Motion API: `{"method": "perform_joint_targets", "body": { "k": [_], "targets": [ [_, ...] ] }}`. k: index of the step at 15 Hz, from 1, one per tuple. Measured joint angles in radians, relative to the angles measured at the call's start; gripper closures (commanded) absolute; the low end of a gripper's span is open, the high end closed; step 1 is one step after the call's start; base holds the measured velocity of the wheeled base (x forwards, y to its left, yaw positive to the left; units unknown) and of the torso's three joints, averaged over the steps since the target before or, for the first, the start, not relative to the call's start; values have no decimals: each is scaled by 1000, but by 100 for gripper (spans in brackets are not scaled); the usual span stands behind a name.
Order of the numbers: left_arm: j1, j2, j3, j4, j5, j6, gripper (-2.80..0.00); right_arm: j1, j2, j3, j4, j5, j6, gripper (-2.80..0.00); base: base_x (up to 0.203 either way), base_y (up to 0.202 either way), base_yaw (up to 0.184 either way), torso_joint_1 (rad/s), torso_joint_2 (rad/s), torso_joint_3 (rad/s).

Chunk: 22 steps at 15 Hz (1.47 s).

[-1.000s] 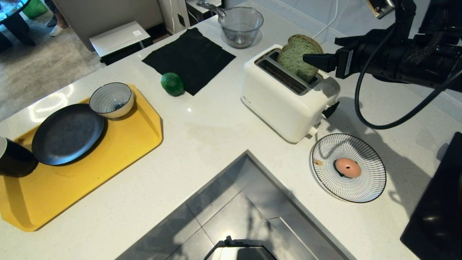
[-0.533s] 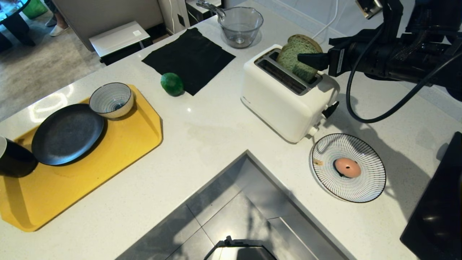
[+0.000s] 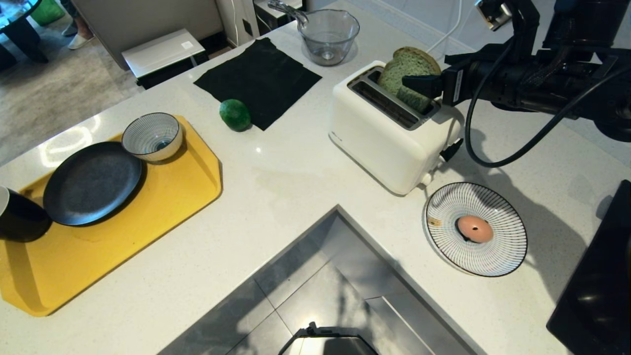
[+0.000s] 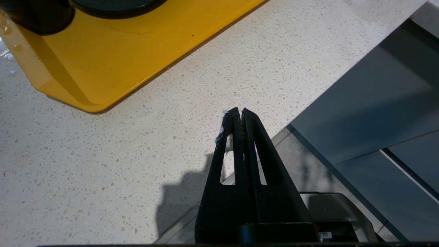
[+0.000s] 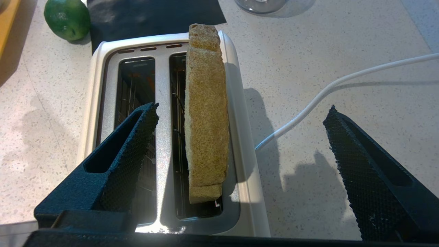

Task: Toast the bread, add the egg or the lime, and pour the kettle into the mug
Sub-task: Put the baked bread on a plate

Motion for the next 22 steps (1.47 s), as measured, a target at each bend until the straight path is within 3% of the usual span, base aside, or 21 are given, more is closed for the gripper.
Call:
{"method": "perform_joint_targets", "body": {
  "k": [15,16,22],
  "targets": [
    [0,0,0,0,0,0,0,-14,6,-12,0,3,37,-280,0,0,0,0,0,0],
    [0,0,0,0,0,0,0,-14,6,-12,0,2,40,0,0,0,0,0,0,0],
    [0,0,0,0,0,0,0,-18,7,-9,-1,3,39,0,0,0,0,0,0,0]
  ]
}}
